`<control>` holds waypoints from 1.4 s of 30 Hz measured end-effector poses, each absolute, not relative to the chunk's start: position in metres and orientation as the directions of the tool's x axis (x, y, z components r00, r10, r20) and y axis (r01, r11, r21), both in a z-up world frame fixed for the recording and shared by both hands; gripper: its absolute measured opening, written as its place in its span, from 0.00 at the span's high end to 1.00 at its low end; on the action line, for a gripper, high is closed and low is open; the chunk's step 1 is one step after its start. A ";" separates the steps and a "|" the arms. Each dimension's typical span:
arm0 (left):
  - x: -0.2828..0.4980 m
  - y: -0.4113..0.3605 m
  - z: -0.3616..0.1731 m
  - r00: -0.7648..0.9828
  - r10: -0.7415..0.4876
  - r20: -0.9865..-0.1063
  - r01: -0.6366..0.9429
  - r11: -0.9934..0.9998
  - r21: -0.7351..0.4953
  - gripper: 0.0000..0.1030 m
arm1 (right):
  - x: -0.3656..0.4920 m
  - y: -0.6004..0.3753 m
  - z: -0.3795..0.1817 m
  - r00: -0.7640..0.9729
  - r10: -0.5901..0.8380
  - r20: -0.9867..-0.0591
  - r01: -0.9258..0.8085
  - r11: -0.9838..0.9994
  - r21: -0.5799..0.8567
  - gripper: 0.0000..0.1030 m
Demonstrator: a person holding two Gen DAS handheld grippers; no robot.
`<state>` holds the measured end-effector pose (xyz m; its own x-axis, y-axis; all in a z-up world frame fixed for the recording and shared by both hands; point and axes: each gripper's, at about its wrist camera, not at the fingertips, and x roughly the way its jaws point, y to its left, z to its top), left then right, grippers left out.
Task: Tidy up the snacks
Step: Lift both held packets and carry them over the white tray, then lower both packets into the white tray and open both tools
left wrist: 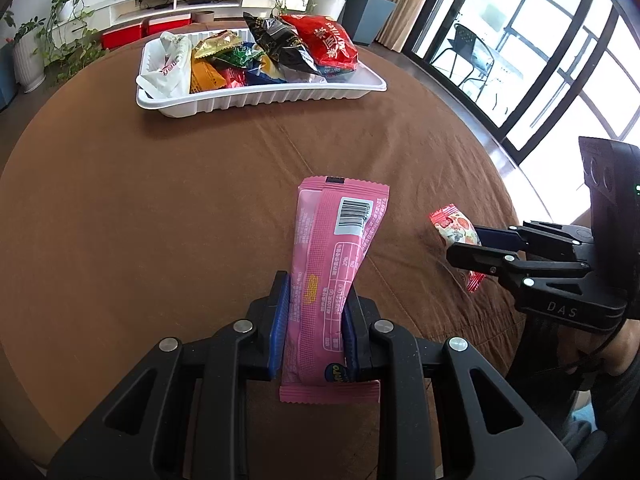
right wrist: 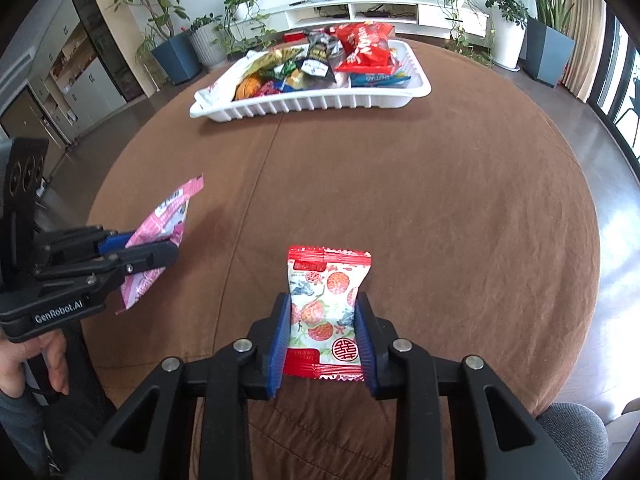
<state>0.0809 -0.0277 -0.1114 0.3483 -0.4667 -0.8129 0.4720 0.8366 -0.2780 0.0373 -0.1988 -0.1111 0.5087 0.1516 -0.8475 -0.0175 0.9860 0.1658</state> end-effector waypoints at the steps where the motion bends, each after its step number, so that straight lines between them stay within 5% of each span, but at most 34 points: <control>1: 0.081 -0.026 -0.110 0.348 -0.476 -0.808 0.469 0.834 -0.290 0.79 | 0.038 -0.203 -0.108 0.517 0.166 -0.840 -0.012 0.982 0.186 0.68; 18: 0.145 0.015 -0.046 0.473 -0.502 -0.724 0.406 0.853 -0.327 0.79 | 0.085 -0.279 -0.045 0.646 0.180 -0.742 0.090 0.947 0.308 0.68; 30: 0.236 0.021 0.014 0.565 -0.488 -0.665 0.372 0.870 -0.323 0.79 | 0.175 -0.238 0.044 0.760 0.226 -0.609 -0.082 0.964 0.254 0.68; 42: 0.318 -0.002 -0.032 0.515 -0.460 -0.724 0.318 0.886 -0.337 0.79 | 0.285 -0.185 -0.001 0.622 0.265 -0.737 -0.139 0.963 0.229 0.68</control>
